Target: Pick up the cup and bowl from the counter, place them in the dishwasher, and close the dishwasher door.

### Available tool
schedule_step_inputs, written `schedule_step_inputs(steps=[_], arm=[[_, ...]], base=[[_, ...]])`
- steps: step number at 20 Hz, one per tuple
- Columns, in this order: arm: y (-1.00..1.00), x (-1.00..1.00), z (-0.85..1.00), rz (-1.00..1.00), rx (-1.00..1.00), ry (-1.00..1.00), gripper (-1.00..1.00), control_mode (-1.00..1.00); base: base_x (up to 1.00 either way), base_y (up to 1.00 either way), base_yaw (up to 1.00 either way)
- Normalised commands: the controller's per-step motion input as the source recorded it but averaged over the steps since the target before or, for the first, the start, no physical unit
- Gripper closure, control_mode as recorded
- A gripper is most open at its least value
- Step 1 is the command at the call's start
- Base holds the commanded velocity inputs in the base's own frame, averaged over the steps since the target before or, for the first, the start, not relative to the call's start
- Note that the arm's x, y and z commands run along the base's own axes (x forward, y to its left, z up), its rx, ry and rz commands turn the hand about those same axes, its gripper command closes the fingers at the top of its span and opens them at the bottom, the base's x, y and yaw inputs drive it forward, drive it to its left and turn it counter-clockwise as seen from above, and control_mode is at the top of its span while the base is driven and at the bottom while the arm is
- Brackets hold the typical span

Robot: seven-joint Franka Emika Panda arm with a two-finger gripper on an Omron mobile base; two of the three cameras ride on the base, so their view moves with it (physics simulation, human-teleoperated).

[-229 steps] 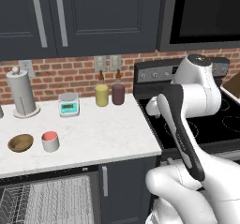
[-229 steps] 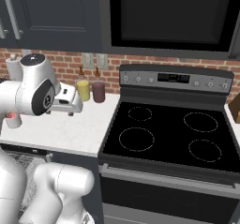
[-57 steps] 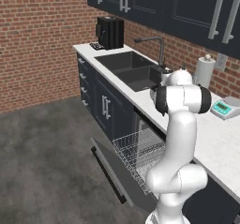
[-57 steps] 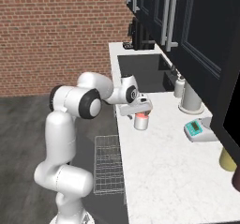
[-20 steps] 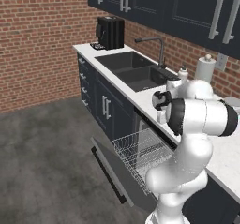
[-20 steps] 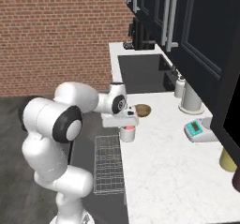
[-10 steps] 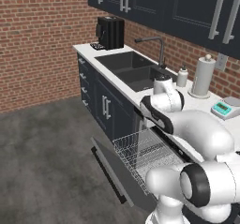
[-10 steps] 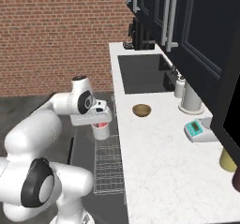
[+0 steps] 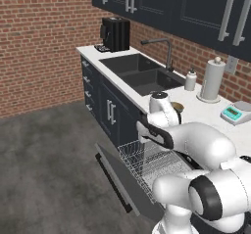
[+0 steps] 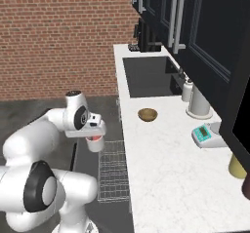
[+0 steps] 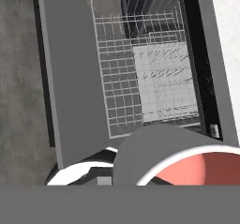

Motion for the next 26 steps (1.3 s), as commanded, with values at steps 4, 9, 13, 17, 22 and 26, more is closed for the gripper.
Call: schedule_step_inputs(steps=[4,9,13,17,22,26], arm=[[0.2,0.43,-0.74,0.0,0.06,0.0,1.0,-1.0],[0.39,0.57,-0.57,-0.03,0.0,0.0,1.0,-1.0],[0.48,0.5,-0.33,-0.16,-0.05,0.0,1.0,-1.0],[0.16,0.41,-0.2,-0.22,-0.06,0.04,1.0,-1.0],[-0.02,0.38,-0.26,-0.17,0.0,0.1,1.0,-1.0],[-0.06,0.24,-0.37,-0.2,0.0,0.09,1.0,-1.0]], base=[[0.0,0.0,0.0],[0.0,0.0,0.0],[0.0,0.0,0.0],[0.0,0.0,0.0],[0.0,0.0,0.0],[0.0,0.0,0.0]])
